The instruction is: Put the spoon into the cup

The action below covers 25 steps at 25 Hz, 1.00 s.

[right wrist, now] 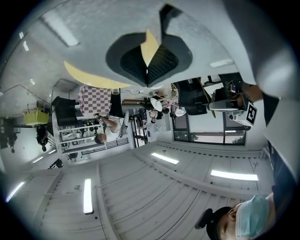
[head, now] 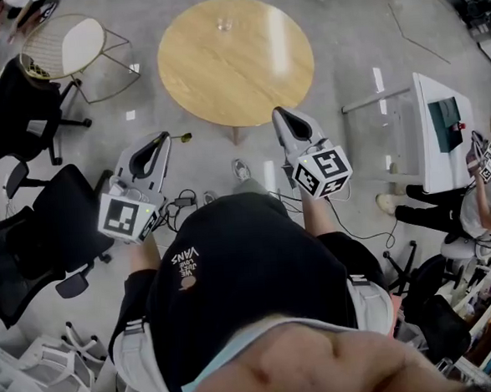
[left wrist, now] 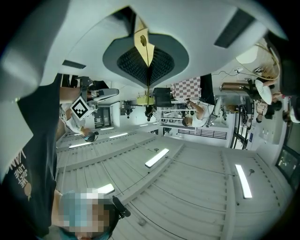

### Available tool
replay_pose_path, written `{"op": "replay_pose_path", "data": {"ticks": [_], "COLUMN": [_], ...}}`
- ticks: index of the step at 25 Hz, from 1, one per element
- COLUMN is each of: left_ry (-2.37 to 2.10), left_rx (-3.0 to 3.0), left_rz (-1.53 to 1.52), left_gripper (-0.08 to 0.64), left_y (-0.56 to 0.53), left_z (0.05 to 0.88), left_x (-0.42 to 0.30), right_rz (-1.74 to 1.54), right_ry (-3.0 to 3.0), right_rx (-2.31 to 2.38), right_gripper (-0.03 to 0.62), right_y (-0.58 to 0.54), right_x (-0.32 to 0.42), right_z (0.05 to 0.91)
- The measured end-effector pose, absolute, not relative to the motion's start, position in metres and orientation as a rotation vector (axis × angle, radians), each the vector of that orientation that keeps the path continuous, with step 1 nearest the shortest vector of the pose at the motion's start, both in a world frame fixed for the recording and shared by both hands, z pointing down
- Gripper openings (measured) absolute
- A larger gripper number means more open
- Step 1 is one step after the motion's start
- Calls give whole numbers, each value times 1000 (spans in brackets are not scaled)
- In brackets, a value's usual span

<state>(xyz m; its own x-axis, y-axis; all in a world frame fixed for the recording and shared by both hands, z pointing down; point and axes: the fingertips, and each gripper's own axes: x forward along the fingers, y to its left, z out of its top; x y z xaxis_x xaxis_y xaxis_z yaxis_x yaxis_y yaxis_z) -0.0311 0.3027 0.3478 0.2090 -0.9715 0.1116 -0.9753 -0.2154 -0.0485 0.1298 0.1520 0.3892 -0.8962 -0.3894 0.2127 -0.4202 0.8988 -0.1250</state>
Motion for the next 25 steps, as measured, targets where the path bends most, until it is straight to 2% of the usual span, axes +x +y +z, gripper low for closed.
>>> {"op": "replay_pose_path", "data": {"ticks": [25], "left_ry": [-2097], "left_rx": [2161], "left_rz": [182], "left_gripper": [11], "left_y": [152], "left_z": [359], "left_x": [-12], "right_rz": [251], "right_ry": [-2902], "right_rx": [361], "right_gripper": [-2], "right_y": [-21], "right_x": [116], "right_z": [403]}}
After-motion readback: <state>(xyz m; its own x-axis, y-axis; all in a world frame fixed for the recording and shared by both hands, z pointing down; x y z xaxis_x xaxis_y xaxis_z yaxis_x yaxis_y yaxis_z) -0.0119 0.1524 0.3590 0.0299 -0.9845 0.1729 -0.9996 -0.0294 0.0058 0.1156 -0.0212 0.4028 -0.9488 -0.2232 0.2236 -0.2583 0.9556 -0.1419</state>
